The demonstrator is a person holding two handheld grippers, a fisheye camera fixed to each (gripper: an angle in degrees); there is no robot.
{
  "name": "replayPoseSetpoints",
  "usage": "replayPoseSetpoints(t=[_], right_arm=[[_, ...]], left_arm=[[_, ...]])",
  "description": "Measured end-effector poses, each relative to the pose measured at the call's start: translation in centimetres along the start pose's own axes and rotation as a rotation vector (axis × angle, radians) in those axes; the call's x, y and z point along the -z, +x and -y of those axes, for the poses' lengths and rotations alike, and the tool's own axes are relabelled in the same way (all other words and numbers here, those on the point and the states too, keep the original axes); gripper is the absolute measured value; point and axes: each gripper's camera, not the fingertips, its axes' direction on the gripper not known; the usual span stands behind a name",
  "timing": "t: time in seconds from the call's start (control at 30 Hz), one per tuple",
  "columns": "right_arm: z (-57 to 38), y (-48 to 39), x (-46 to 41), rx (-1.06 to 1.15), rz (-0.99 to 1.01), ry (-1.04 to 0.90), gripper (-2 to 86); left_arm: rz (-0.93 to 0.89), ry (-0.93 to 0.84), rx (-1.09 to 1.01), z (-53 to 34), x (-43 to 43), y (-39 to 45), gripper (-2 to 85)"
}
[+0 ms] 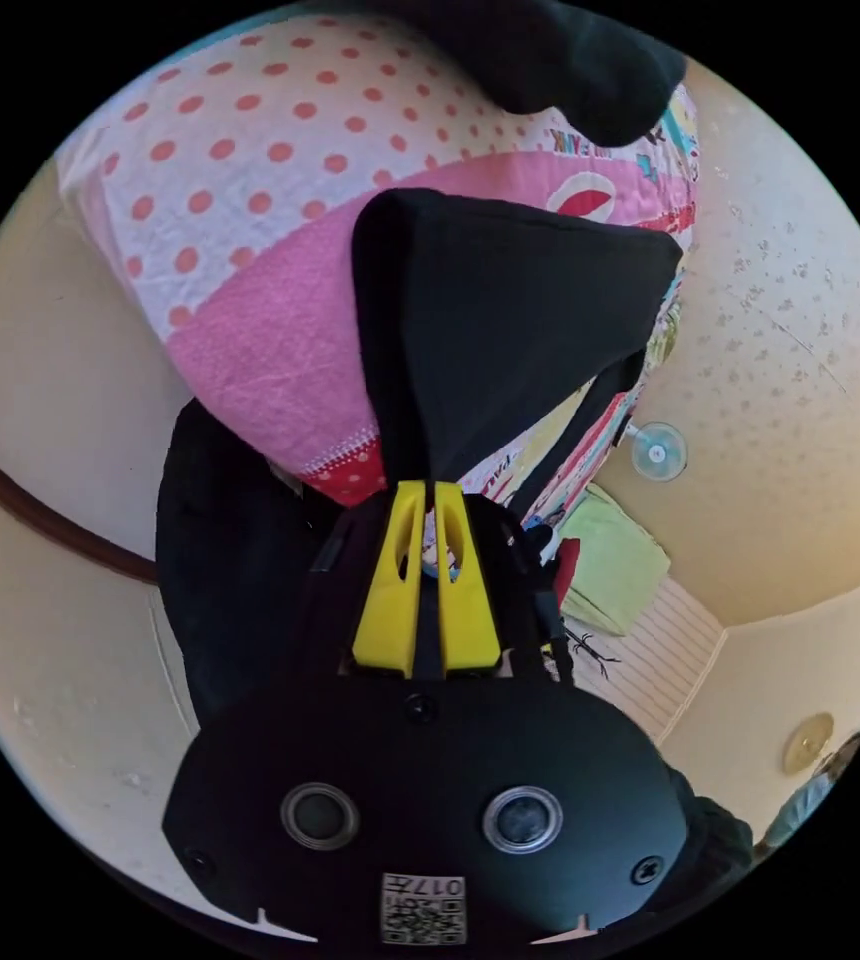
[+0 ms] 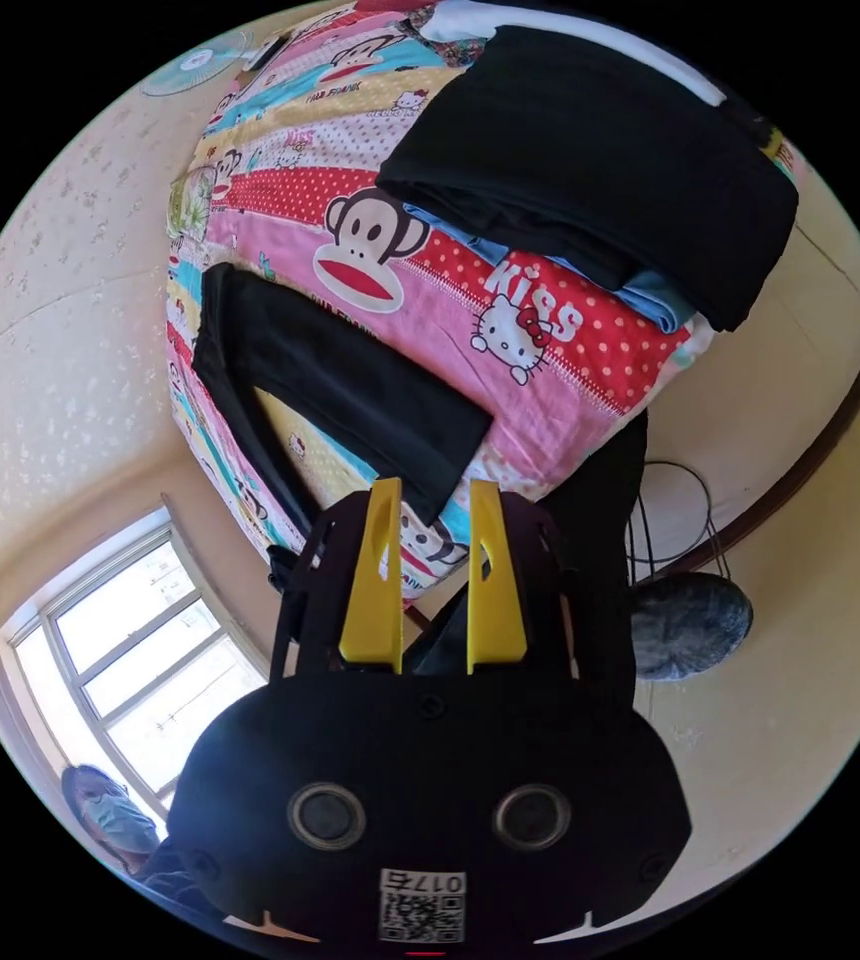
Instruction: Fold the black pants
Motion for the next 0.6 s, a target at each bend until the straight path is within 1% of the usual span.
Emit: replayPoseSetpoints(t=[0.07, 0.13, 0.17, 0.2, 0.23, 0.27, 0.3, 0.4, 0.43, 0.47, 0.53, 0.57, 0.6], right_arm=[[2.0, -0.6, -0.2, 0.031, -0.038, -0.035, 10.2], [3.4, -1.1, -0.7, 0.06, -0.074, -0.059, 10.4], [4.4, -1.3, -1.1, 0.081, -0.103, -0.076, 10.6], [4.9, -1.4, -1.4, 0.091, -0.12, -0.088, 10.6], [5.9, -1.6, -1.9, 0.111, -0.155, -0.112, 10.8], [6.9, -1.7, -2.4, 0.13, -0.195, -0.134, 11.0], [7.4, -1.8, -2.6, 0.14, -0.217, -0.141, 11.1], [10.2, -2.4, -3.0, 0.189, -0.291, -0.14, 11.3], [11.2, -2.6, -3.0, 0.203, -0.301, -0.133, 11.3], [12.4, -2.9, -3.1, 0.205, -0.31, -0.136, 11.2], [14.0, -3.4, -3.4, 0.225, -0.33, -0.159, 11.2], [15.0, -3.7, -3.7, 0.252, -0.349, -0.181, 11.3], [15.5, -3.9, -3.9, 0.266, -0.361, -0.192, 11.4]], left_arm=[[0.022, 0.015, 0.038, -0.3, 0.9, 0.5, 1.0], [0.022, -0.015, 0.004, -0.6, 1.1, 1.7, 1.2], [-0.005, -0.113, -0.105, -0.8, 0.1, 3.5, 0.7], [-0.051, -0.28, -0.237, -1.3, -1.9, 5.8, 1.1], [-0.07, -0.371, -0.294, -1.7, -3.1, 6.9, 1.3], [-0.077, -0.527, -0.373, -2.8, -5.4, 8.9, 3.1], [-0.026, -0.605, -0.433, -3.9, -7.3, 10.9, 4.8], [0.122, -0.647, -0.558, -4.9, -11.7, 15.1, 9.8], [0.138, -0.65, -0.571, -4.7, -12.7, 15.8, 10.9], [0.165, -0.646, -0.575, -3.9, -14.8, 16.9, 13.3], [0.184, -0.633, -0.542, -2.3, -17.8, 18.0, 15.0], [0.215, -0.621, -0.519, -1.2, -19.8, 18.4, 14.9], [0.292, -0.605, -0.497, -0.2, -21.6, 18.7, 14.4]])
